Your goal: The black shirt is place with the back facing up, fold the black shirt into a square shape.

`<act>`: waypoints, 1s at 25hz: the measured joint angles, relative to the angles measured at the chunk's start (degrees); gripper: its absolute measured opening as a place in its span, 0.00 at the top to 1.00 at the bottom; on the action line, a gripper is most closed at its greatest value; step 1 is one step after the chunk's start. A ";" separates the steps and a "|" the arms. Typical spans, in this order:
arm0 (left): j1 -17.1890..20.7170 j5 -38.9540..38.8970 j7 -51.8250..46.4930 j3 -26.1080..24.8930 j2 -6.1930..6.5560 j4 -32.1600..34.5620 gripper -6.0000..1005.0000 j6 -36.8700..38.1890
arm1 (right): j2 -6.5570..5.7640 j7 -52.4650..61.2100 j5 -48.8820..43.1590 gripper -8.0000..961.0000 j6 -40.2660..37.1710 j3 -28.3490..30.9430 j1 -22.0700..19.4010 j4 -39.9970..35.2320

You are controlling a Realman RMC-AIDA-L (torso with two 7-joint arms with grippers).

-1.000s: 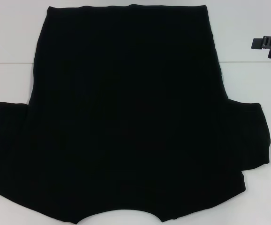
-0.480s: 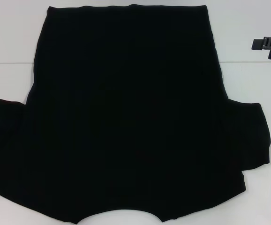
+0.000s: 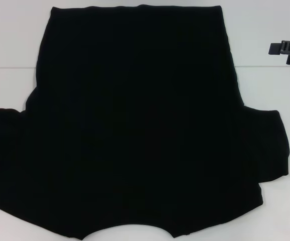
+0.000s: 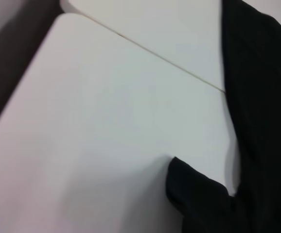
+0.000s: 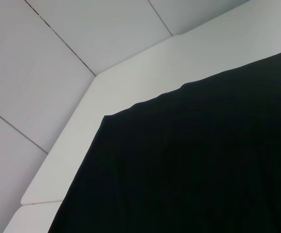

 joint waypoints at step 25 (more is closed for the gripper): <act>-12.27 -0.11 -0.97 18.34 -4.63 1.08 0.99 11.59 | 0.01 -0.20 -0.03 0.10 0.07 -0.42 0.20 0.00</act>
